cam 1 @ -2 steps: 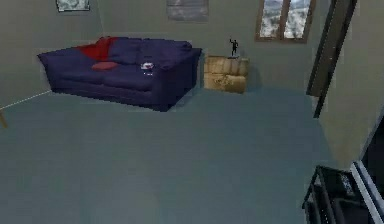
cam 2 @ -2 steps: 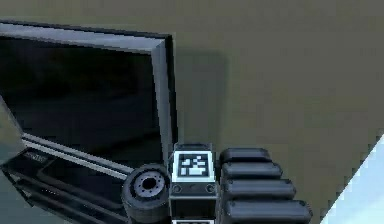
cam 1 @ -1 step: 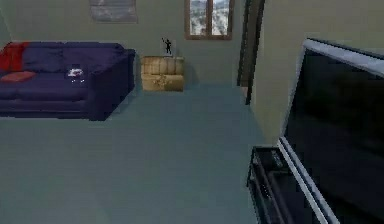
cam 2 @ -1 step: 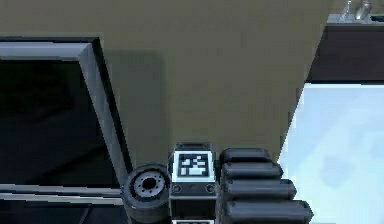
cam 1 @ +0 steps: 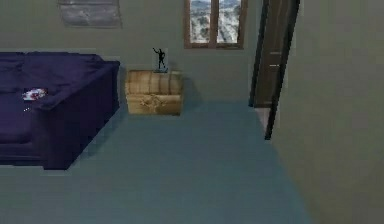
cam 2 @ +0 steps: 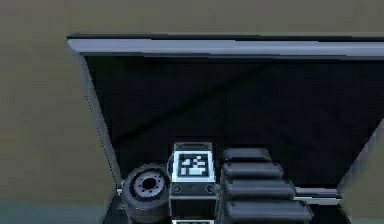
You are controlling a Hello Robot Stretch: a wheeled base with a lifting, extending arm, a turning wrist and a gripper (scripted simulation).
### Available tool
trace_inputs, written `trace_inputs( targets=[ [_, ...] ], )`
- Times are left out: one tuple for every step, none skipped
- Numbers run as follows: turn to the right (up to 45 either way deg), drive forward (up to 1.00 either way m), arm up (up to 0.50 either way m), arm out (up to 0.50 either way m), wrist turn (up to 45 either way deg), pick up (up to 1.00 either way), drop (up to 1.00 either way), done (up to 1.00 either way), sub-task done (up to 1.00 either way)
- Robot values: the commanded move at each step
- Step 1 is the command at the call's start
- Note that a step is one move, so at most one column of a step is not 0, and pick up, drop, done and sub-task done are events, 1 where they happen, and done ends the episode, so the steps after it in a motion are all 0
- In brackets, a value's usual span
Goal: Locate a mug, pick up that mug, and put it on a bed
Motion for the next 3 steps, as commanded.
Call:
trace_inputs(
  targets=[
    [6.0, 0.0, 0.0, 0.0, 0.0, 0.0, 0.0, 0.0, 0.0],
    [0.0, 0.6, 0.0, 0.0, 0.0, 0.0, 0.0, 0.0, 0.0],
    [3.0, 0.0, 0.0, 0.0, 0.0, 0.0, 0.0, 0.0, 0.0]
  ],
)
